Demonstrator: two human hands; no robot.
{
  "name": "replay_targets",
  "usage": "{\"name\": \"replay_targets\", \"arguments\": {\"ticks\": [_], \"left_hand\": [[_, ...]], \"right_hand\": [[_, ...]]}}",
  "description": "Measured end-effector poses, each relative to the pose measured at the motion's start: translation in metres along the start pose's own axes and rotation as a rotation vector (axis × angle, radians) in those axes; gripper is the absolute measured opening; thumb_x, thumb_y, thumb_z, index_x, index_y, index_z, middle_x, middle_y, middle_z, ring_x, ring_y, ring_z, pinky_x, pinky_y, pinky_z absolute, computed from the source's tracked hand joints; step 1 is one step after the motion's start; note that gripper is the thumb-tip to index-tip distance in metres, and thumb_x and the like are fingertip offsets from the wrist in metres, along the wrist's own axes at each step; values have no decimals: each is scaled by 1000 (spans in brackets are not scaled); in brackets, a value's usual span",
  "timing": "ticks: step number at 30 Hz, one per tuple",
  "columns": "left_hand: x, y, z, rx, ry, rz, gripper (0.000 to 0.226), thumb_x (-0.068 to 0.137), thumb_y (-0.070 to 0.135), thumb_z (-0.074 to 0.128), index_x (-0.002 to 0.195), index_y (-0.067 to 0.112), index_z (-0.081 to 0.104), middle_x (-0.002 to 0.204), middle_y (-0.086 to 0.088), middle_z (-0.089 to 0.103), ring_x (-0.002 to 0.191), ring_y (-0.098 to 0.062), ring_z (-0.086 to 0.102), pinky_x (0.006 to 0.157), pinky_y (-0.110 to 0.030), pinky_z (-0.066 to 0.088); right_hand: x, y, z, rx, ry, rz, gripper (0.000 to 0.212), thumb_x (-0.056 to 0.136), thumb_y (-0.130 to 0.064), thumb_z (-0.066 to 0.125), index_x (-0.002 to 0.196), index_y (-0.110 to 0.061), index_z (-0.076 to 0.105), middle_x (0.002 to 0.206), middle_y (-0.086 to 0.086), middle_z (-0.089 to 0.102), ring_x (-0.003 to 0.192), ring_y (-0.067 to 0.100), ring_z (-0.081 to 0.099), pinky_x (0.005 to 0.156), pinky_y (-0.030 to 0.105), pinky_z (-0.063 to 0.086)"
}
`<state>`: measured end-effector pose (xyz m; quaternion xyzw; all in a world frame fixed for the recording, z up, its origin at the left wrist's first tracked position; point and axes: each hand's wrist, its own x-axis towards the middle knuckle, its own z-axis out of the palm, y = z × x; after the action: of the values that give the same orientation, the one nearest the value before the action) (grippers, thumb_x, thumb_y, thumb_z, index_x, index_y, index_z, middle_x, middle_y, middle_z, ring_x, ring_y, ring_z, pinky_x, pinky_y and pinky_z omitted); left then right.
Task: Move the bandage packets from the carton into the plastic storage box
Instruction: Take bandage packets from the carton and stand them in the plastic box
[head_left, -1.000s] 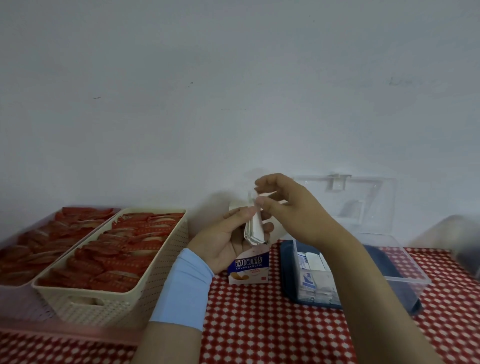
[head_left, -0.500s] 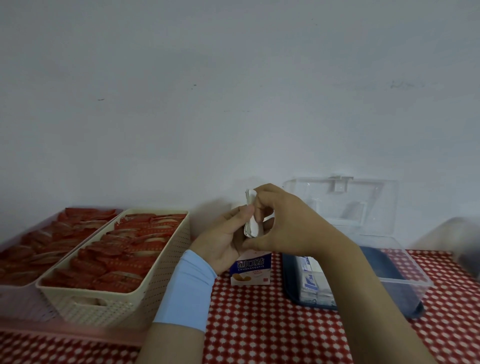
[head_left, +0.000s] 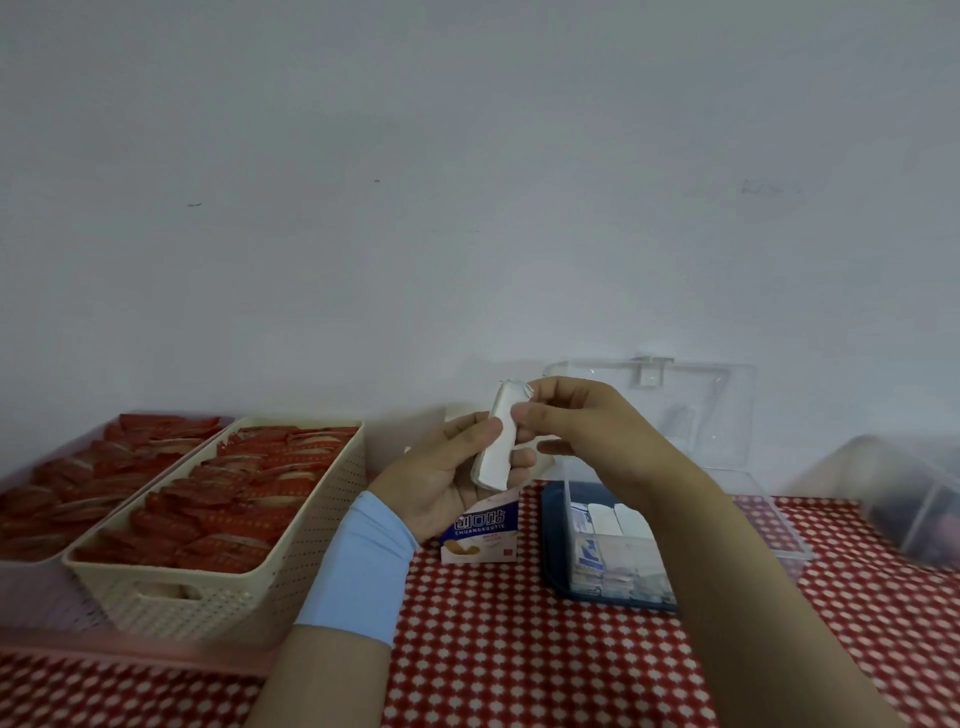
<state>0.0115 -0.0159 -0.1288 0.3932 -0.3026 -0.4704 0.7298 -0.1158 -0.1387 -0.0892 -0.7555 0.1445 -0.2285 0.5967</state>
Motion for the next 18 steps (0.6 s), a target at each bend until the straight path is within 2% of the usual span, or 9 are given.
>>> {"name": "replay_targets", "arguments": {"ticks": [3,6,9,12,15,16,18], "left_hand": [[-2,0,13,29,-6,-10,38,80,18,60,115,2,60,94,-12,74,77,-22,72,65,-30,61],[-5,-2,25,65,-16,-22,34,84,17,60,114,2,62,108,-19,73,91,-29,74,70,-34,61],[-4,-6,34,287,57,1,21,95,12,58,111,1,63,111,-20,72,99,-31,72,77,-37,61],[-2,-6,48,602,131,46,11,92,13,66,99,6,71,93,-12,75,86,-23,71,79,-36,59],[-1,-7,70,775,157,81,12,88,6,70,100,4,71,81,-5,75,64,-9,70,58,-21,54],[1,-9,76,800,161,85,12,87,5,70,99,4,71,80,-5,75,63,-9,71,57,-20,54],[5,-12,87,821,175,74,11,86,6,70,97,6,73,85,-8,77,73,-17,75,64,-27,59]], "right_hand": [[-7,-3,-5,40,13,-2,6,87,-12,73,87,-17,70,83,5,74,79,15,68,99,52,49],[-17,-7,-15,26,52,12,6,85,-11,75,91,-12,72,84,6,74,77,16,68,97,50,51],[-27,-10,-30,-51,86,36,5,83,-12,77,86,-14,73,80,2,74,74,14,66,84,38,52],[-36,-12,-44,-74,149,57,6,82,-14,79,83,-15,73,75,-3,72,70,13,61,74,30,49],[-43,-11,-57,-54,194,69,8,82,-13,79,81,-16,72,75,-2,71,67,14,60,70,29,50],[-46,-11,-61,-48,195,79,7,83,-13,79,84,-15,72,76,-2,72,67,13,61,71,30,52],[-50,-12,-71,-36,181,108,9,85,-15,77,93,-12,74,81,0,73,70,13,64,77,34,56]]}}
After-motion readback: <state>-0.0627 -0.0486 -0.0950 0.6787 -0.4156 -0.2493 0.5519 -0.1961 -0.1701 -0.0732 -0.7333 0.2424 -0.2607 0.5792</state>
